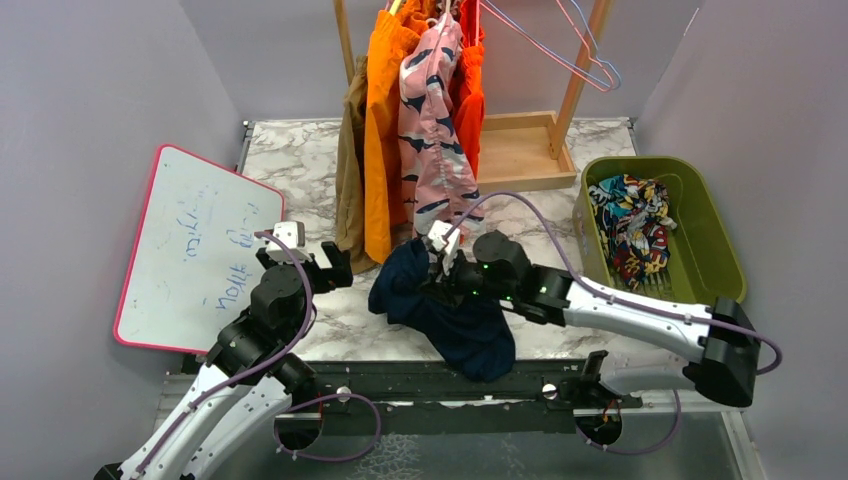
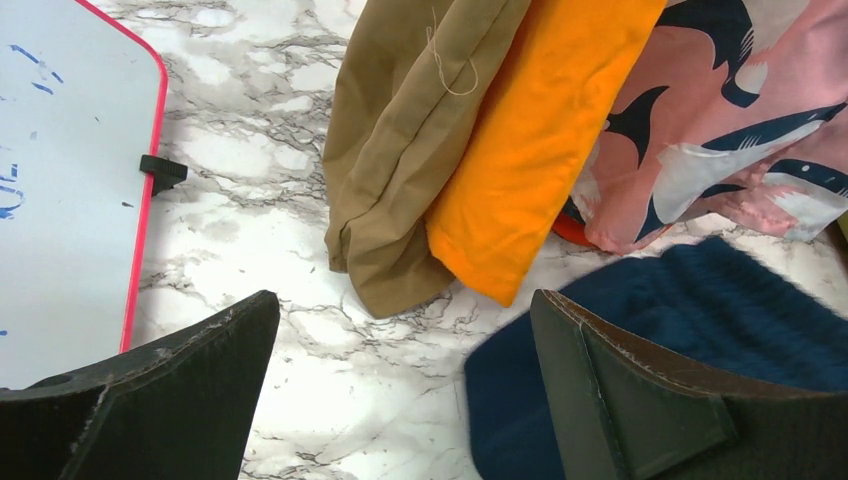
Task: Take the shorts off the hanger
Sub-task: Adjust the shorts at the center of the board.
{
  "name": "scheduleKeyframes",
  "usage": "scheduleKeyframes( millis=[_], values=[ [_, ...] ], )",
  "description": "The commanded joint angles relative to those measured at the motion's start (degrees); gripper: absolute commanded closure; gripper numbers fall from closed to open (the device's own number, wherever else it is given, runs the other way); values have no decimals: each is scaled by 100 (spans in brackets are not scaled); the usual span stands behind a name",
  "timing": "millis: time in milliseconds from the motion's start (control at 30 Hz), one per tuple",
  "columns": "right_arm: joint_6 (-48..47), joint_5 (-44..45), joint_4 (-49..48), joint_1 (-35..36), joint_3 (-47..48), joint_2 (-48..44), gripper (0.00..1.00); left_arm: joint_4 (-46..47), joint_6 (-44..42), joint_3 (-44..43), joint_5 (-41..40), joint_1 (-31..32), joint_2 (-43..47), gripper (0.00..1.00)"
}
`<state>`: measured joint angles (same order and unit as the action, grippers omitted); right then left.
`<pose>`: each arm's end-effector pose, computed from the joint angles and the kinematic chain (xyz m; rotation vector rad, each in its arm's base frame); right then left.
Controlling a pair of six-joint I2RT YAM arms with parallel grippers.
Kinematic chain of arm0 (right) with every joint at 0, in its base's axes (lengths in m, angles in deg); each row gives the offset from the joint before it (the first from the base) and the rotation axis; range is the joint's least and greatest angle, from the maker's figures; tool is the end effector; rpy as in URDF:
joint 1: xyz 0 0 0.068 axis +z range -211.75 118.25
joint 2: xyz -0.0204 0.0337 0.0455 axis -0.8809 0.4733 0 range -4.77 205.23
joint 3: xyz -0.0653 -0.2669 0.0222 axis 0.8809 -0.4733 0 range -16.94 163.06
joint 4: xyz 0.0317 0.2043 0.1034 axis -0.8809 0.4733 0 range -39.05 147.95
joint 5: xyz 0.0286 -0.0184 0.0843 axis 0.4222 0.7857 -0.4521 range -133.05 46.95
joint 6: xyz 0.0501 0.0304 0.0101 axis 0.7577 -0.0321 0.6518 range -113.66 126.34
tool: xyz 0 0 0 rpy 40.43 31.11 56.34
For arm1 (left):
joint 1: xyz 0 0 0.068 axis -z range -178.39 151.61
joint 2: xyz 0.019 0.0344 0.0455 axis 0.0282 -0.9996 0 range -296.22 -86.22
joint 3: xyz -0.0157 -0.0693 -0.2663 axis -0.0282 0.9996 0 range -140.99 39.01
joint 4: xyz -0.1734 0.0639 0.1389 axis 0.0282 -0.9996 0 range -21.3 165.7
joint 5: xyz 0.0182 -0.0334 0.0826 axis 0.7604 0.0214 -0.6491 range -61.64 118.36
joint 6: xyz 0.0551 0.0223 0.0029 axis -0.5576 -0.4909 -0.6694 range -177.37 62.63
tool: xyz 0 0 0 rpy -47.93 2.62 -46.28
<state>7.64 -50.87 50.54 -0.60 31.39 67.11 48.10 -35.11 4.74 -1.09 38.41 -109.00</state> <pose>0.1219 0.2336 0.2913 -1.1124 1.7453 0.8282 0.0750 -0.0294 0.2869 -0.1244 1.8180 -0.2537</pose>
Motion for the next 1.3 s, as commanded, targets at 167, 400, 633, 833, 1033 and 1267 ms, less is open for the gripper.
scheduleKeyframes(
  millis=[167, 400, 633, 833, 1033, 1267],
  values=[
    [-315, -85, -1226, 29, 323, -1321, 99, -7, 30, 7, -96, -50, 11, 1],
    [-405, 425, -1176, 28, 412, -1455, 99, -9, 33, 7, -106, -53, 39, 1],
    [690, 393, -141, 28, -974, -1748, 99, -5, 36, 24, -113, -59, 55, 1],
    [1802, 1274, 792, 29, -1543, -2024, 98, 2, 30, 0, -46, -80, -60, 1],
    [2098, 1368, 1354, 28, -951, -915, 66, 7, 22, -10, 13, -119, -116, 1],
    [2176, 1145, 1571, 25, -227, 759, 18, 3, 41, 13, -8, -118, -2, 1]
  ],
)
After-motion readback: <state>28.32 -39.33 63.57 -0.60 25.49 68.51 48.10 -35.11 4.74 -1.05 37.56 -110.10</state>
